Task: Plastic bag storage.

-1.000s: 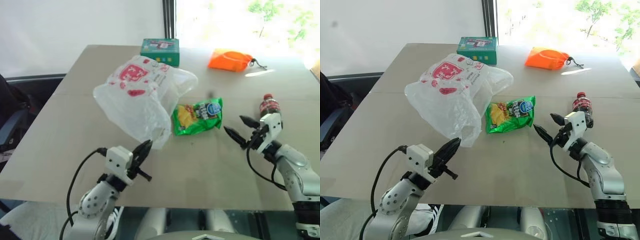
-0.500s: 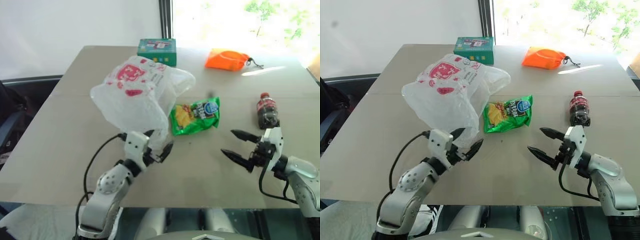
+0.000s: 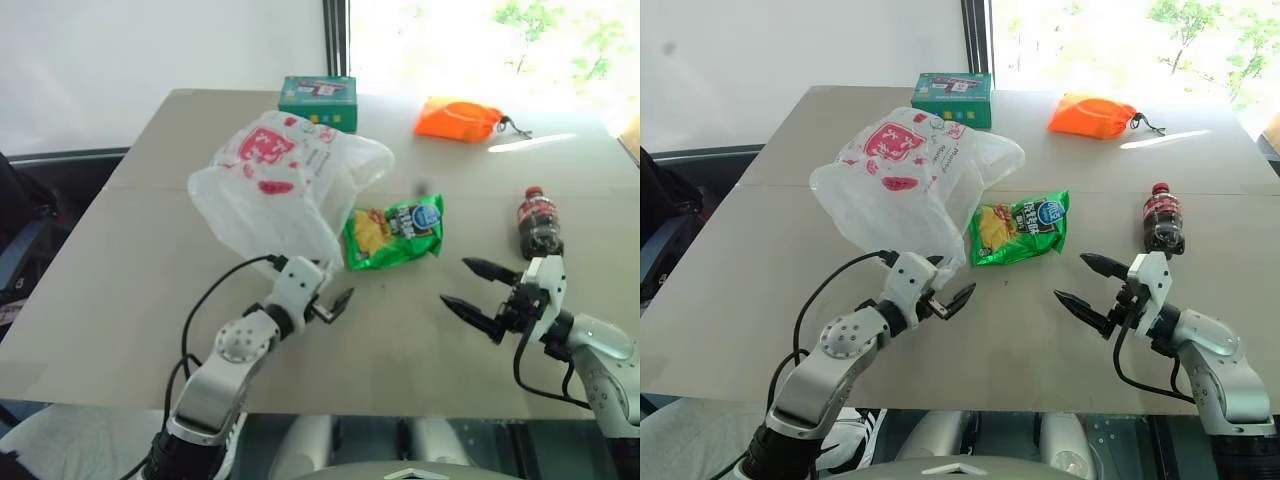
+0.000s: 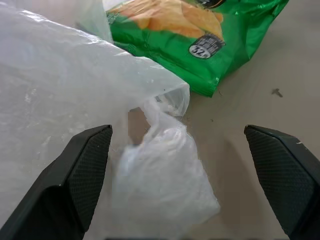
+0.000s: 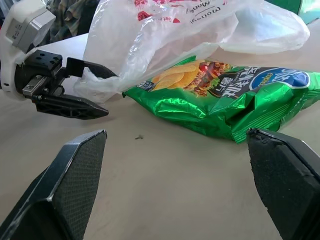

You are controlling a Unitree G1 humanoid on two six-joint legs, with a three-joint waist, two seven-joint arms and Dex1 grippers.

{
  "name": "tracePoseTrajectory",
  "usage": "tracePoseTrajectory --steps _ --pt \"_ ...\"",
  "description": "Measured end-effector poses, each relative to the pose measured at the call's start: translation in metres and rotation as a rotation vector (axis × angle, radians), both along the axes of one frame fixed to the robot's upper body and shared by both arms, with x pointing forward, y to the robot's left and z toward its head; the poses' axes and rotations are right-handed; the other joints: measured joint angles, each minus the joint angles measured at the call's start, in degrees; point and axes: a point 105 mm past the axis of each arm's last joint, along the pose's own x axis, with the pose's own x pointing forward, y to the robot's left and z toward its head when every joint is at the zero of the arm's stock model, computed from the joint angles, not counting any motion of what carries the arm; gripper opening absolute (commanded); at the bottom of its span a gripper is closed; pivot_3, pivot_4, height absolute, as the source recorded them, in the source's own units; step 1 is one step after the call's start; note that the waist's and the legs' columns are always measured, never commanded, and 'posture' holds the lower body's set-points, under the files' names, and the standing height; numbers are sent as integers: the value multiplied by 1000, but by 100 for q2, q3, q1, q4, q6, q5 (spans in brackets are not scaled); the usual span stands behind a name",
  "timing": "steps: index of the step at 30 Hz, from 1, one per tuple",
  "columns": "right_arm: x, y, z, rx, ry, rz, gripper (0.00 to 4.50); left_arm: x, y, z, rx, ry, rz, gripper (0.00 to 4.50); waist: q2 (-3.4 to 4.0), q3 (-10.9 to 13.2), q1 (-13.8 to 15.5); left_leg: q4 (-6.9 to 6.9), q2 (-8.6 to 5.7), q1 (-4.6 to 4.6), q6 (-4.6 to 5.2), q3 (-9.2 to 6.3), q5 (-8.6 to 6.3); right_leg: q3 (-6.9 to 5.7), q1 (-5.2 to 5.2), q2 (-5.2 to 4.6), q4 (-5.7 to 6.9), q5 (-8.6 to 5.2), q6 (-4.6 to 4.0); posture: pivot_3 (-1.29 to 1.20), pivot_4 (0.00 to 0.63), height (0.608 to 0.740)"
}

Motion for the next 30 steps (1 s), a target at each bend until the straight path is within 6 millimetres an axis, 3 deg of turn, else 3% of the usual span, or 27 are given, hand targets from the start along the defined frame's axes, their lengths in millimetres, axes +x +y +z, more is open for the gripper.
tracePoseTrajectory --steps 6,7,9,17,21,25,30 --pt "0 0 1 -1 -12 -1 4500 -1 -4 -8 7 53 -28 4483 1 0 -6 0 2 2 1 -5 0 0 0 -5 3 0 0 0 150 740" --pt "0 0 1 -1 -12 -2 4500 -1 -4 -10 15 63 -33 4239 1 1 -6 0 2 2 1 -5 0 -1 0 2 3 0 0 0 150 740" --pt "1 0 1 -1 -13 -3 4500 -1 -1 -14 22 79 -27 3628 1 1 -4 1 0 1 1 -3 0 0 0 3 2 0 0 0 150 740" --pt "2 -1 2 -10 -31 -20 4500 0 7 -4 -32 2 14 28 0 1 -4 5 2 -1 0 -6 0 0 0 -18 2 0 0 0 150 740" --pt "7 -4 1 -16 -23 -57 4500 -2 21 10 -79 -114 73 28 -1 3 -7 5 2 -2 -1 -3 0 3 -1 -23 0 0 0 0 150 740" --pt "36 -10 12 46 22 -160 4500 -22 34 33 -138 -304 104 28 1 8 -12 5 0 -3 0 4 -1 10 -2 -30 -1 0 -1 0 150 740" --pt "63 -2 21 193 191 -208 4500 -38 43 37 -206 -379 171 28 -1 12 6 4 2 -10 2 -2 -2 2 -3 -31 -4 0 -2 0 150 740"
